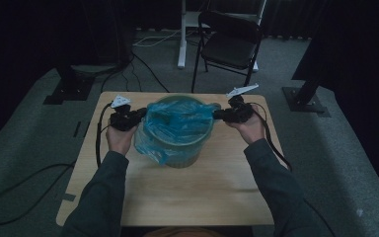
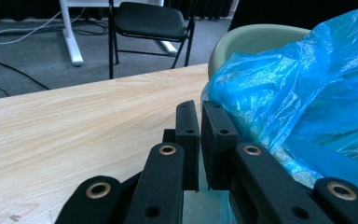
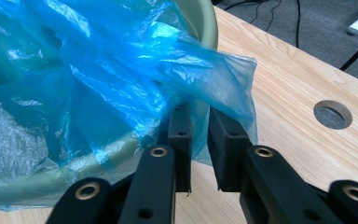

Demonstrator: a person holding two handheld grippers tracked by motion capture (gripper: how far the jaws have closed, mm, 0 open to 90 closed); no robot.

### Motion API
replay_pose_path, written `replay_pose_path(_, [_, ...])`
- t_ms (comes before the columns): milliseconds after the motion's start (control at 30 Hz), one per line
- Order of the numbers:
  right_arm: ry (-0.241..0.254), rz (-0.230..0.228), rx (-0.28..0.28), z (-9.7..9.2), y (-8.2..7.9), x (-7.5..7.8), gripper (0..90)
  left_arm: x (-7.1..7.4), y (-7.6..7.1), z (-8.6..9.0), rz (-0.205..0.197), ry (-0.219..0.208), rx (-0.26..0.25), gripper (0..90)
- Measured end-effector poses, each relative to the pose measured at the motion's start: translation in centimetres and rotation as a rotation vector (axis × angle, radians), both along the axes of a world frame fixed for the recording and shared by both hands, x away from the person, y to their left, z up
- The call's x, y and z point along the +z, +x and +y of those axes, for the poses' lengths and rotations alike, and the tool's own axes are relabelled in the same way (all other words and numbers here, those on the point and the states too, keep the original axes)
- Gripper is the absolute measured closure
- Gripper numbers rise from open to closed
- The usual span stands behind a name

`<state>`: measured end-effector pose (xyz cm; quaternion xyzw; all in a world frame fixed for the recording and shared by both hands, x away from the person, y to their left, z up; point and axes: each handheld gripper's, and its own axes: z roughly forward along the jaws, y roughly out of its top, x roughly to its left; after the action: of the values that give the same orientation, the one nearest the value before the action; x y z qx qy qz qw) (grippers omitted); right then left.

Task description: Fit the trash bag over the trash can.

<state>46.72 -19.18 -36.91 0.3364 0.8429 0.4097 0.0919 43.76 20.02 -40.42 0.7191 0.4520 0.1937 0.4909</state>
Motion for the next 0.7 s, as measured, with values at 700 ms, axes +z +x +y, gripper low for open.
replay_pose_path(700, [0.047, 0.093, 0.201, -1.9, -2.3, -0.2, 87.4, -0.7, -2.0, 0.8, -0.056, -0.054, -0.19, 89.7])
